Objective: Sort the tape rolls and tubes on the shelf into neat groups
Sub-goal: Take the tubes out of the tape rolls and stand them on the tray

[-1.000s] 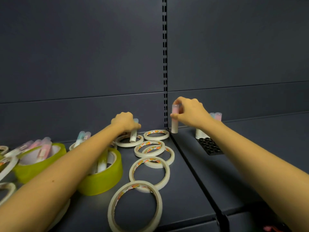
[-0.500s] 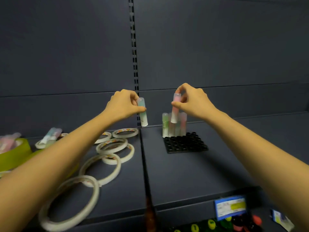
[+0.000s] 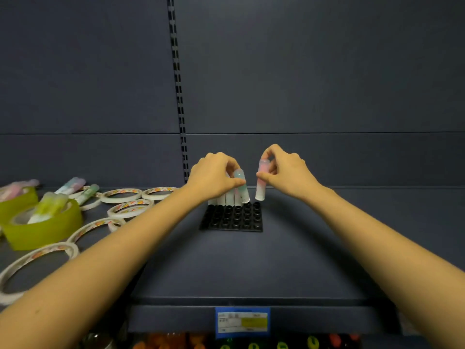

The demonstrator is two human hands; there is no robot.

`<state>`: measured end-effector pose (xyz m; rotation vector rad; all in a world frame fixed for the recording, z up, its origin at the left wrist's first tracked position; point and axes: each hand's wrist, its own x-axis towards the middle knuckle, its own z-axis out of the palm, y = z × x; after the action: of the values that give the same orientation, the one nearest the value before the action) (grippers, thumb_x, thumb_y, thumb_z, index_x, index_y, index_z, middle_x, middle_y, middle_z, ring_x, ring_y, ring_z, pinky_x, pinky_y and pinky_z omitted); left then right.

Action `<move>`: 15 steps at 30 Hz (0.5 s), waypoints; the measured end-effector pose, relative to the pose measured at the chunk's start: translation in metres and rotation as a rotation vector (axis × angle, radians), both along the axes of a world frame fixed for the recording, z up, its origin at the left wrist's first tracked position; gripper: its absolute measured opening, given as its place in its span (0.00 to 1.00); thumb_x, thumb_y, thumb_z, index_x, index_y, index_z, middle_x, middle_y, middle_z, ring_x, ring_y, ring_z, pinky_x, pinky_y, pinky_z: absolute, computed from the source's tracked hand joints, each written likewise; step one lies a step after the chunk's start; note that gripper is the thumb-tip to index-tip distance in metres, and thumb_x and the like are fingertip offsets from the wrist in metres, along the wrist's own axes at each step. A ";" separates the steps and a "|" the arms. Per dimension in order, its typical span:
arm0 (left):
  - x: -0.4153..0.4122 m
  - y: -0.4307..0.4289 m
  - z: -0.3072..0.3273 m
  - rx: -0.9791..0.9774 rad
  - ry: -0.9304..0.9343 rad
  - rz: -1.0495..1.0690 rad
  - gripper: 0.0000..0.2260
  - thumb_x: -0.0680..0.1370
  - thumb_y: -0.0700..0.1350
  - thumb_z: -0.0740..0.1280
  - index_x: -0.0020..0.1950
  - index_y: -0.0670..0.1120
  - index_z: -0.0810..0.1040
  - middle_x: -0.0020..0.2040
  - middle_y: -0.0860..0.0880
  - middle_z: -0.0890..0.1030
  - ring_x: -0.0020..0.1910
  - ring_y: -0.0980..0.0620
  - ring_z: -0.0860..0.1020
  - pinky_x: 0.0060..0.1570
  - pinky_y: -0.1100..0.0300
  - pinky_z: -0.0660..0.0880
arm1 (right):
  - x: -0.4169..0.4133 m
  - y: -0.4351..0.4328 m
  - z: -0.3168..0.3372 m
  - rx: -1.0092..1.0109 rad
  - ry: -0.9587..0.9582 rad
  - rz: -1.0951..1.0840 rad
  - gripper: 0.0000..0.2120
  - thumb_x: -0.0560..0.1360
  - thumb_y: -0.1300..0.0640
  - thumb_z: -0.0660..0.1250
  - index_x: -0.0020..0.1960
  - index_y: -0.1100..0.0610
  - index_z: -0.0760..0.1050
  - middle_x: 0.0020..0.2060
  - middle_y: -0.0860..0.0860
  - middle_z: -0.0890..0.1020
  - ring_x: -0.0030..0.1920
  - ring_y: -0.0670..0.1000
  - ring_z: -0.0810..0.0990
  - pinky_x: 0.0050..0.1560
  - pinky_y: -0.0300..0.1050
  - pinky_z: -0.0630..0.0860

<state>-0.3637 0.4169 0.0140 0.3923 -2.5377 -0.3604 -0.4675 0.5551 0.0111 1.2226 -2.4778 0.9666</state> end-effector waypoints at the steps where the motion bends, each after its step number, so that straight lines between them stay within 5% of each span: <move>1: -0.003 0.004 -0.002 -0.016 -0.004 0.012 0.10 0.72 0.53 0.70 0.50 0.51 0.80 0.49 0.53 0.82 0.48 0.51 0.79 0.43 0.59 0.71 | -0.002 0.001 -0.002 0.006 -0.004 0.009 0.14 0.74 0.53 0.69 0.55 0.54 0.69 0.45 0.54 0.81 0.49 0.57 0.79 0.54 0.51 0.76; 9: -0.022 0.018 -0.008 -0.152 -0.027 0.069 0.13 0.74 0.49 0.69 0.57 0.49 0.77 0.51 0.50 0.82 0.53 0.48 0.77 0.44 0.58 0.70 | -0.013 0.005 -0.008 0.023 0.003 0.037 0.15 0.74 0.53 0.68 0.57 0.55 0.68 0.49 0.56 0.81 0.51 0.59 0.79 0.54 0.54 0.76; 15: -0.034 0.022 0.002 -0.202 -0.100 0.073 0.11 0.72 0.46 0.71 0.52 0.46 0.79 0.49 0.47 0.82 0.49 0.46 0.78 0.45 0.55 0.74 | -0.018 0.002 -0.014 0.030 -0.003 0.039 0.17 0.75 0.53 0.68 0.59 0.55 0.66 0.50 0.56 0.81 0.50 0.58 0.79 0.54 0.53 0.76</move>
<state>-0.3975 0.4384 0.0162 0.4335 -2.6174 -0.0567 -0.4853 0.5571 -0.0028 1.2846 -2.4877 0.9451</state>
